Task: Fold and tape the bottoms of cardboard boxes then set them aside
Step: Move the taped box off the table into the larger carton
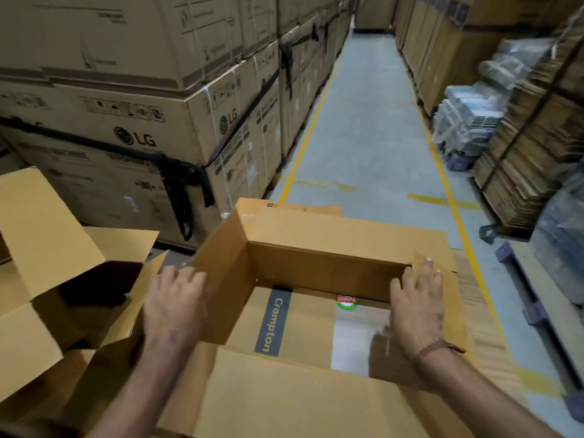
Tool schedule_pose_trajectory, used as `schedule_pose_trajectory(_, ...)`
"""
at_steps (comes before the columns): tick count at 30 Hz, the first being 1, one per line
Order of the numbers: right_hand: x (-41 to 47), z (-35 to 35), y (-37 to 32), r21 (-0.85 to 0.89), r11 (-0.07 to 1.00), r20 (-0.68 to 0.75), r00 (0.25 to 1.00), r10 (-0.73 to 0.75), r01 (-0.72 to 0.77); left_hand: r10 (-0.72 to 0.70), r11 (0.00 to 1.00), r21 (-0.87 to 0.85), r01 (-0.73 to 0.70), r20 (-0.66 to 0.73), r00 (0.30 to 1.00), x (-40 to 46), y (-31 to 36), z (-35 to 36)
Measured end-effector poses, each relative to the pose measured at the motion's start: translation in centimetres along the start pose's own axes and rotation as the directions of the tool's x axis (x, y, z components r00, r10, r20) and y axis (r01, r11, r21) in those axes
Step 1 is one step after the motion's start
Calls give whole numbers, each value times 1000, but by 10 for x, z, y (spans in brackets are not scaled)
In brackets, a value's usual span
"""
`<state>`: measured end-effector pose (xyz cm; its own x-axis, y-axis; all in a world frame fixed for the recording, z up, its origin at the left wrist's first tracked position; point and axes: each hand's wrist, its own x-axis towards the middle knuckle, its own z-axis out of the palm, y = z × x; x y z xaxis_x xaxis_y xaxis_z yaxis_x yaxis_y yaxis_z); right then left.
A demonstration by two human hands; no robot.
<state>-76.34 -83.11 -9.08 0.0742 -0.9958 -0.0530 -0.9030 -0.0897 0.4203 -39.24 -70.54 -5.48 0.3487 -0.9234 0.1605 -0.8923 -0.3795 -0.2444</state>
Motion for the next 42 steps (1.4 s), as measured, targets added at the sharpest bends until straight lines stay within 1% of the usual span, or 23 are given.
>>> schedule_pose_trajectory(1, -5, -2, 13, -27, 1000, -10, 1000, -9, 9, -74, 996, 44, 73, 9, 997, 2, -4, -2)
schedule_pose_trajectory(2, -10, -7, 26, -39, 999, -15, 1000, -17, 17, -116, 990, 79, 113, 31, 993, 4, -4, -2)
schedule_pose_trajectory(4, -16, -14, 53, -70, 997, -23, 1000, -21, 19, -134, 987, 105, 124, 88, 987, 4, 1, 1)
schedule_pose_trajectory(6, -15, -13, 83, -66, 998, -70, 997, -18, 14, -143, 987, 89, 131, 148, 979, 3, 12, 11)
schedule_pose_trajectory(8, -13, -3, 113, -49, 999, -131, 991, -5, -1, -165, 986, 24, 163, 191, 968, -1, 21, 27)
schedule_pose_trajectory(9, -14, 6, 126, -45, 999, -126, 992, 8, -13, -172, 983, -23, 181, 215, 961, -4, 24, 37)
schedule_pose_trajectory(12, -25, 41, 144, -71, 997, -8, 1000, 22, -23, -153, 959, -188, 212, 283, 947, -8, 26, 64)
schedule_pose_trajectory(13, -30, 49, 143, -64, 997, 24, 999, 39, -38, -141, 952, -221, 210, 293, 946, -6, 25, 69)
schedule_pose_trajectory(15, -42, 66, 134, 14, 997, 82, 994, 76, -77, -125, 950, -240, 201, 297, 946, -3, 24, 75)
schedule_pose_trajectory(18, -46, 90, 109, 227, 958, 201, 971, 132, -177, -111, 945, -262, 195, 306, 946, -3, 22, 80)
schedule_pose_trajectory(21, -41, 104, 85, 462, 831, 299, 937, 182, -309, -79, 941, -294, 171, 299, 951, -4, 21, 82)
schedule_pose_trajectory(23, -41, 110, 77, 563, 745, 319, 926, 203, -358, -59, 936, -313, 160, 308, 950, -4, 20, 82)
schedule_pose_trajectory(24, -43, 114, 76, 588, 722, 316, 925, 210, -365, -52, 936, -317, 153, 305, 951, -5, 20, 82)
schedule_pose_trajectory(28, -52, 117, 76, 678, 617, 309, 917, 254, -399, -40, 938, -319, 134, 283, 958, -6, 18, 86)
schedule_pose_trajectory(31, -54, 115, 75, 690, 568, 344, 894, 288, -449, -73, 921, -344, 185, 315, 946, -5, 18, 88)
schedule_pose_trajectory(36, -57, 117, 71, 663, 568, 374, 873, 313, -488, -96, 886, -388, 252, 378, 921, -3, 22, 87)
schedule_pose_trajectory(42, -58, 119, 69, 675, 557, 360, 875, 324, -484, -142, 897, -347, 274, 360, 922, -1, 24, 93)
